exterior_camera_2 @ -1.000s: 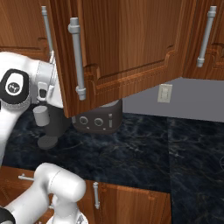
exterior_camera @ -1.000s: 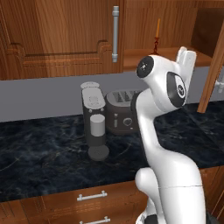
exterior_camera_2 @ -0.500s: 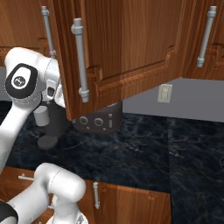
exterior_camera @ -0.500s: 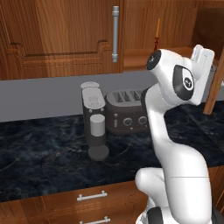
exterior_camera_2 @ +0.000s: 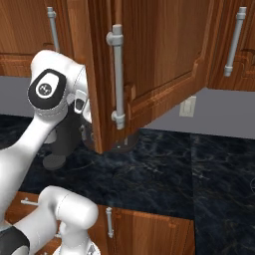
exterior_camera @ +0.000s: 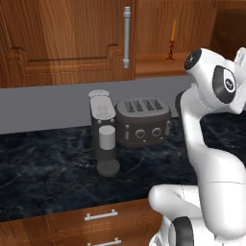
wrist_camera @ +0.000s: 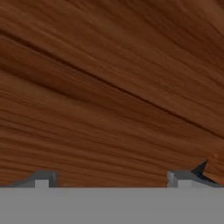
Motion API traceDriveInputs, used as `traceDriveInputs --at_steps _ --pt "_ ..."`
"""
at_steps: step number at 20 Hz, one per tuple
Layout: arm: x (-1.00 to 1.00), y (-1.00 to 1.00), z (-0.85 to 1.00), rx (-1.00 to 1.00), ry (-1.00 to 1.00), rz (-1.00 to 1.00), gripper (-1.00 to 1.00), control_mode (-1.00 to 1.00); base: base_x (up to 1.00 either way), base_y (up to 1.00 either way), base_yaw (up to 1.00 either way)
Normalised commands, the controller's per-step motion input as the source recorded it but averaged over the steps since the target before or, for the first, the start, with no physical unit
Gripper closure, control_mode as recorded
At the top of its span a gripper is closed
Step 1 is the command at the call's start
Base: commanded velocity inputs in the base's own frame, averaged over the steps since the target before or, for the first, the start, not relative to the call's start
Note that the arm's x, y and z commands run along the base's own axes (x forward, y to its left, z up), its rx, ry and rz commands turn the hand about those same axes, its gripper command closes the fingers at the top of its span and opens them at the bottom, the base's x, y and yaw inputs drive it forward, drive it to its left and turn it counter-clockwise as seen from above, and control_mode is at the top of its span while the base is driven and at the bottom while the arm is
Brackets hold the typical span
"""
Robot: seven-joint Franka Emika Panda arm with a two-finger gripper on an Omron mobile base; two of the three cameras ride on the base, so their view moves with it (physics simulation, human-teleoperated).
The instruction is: Get the candle and the wine from the cabinet and move them to the dining counter.
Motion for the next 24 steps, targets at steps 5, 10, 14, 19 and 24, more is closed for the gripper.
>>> traceDriveInputs --at_steps 5,10,14,19,24 --pt "-0.10 -0.72 0.00 0.05 0.00 -0.06 -1.00 -1.00 0.00 0.00 0.00" --pt "-0.05 -0.69 0.00 0.06 0.00 -0.05 -1.00 -1.00 0.00 0.00 0.00" --pt "-0.02 -0.69 0.00 0.06 0.00 -0.03 -1.00 -1.00 0.00 0.00 0.00" --pt "0.00 -0.59 0.00 0.04 0.00 -0.03 -1.00 -1.00 0.00 0.00 0.00" --pt "0.05 -0.24 -0.03 0.05 0.00 -0.01 -1.00 -1.00 0.00 0.00 0.00"
